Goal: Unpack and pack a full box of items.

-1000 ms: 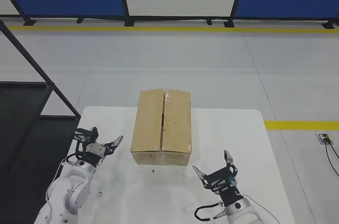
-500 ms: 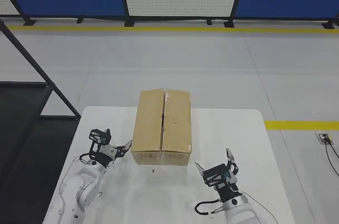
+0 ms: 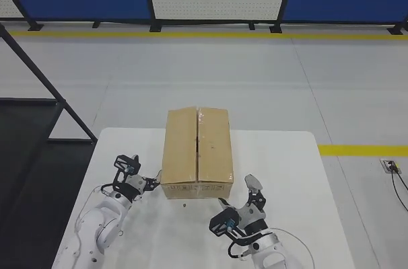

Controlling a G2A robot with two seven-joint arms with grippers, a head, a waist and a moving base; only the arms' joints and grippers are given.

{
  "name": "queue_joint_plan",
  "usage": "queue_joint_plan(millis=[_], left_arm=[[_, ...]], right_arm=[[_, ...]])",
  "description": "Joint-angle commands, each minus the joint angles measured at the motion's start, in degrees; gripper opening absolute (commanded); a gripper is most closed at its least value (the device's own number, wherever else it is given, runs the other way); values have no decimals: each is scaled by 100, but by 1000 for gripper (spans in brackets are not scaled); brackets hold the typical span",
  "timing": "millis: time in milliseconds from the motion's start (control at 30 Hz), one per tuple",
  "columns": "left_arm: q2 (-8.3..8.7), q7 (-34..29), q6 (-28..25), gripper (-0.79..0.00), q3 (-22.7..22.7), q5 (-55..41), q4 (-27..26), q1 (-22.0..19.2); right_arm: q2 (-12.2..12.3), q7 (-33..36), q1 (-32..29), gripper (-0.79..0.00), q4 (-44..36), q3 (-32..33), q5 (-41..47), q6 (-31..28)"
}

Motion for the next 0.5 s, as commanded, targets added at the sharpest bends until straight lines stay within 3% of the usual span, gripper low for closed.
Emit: queue_joint_plan(millis=[0, 233, 467], left_arm=[[-4, -25, -11, 0, 23, -16, -20, 3], [-16, -37, -11, 0, 114, 34, -101, 11], [-30, -48, -23, 0, 210, 87, -171, 14]], right_arm=[[1, -5, -5, 0, -2, 9, 23, 6], [1, -28, -14, 0, 1, 16, 14, 3], [-81, 238, 280, 0, 135, -221, -737, -183]])
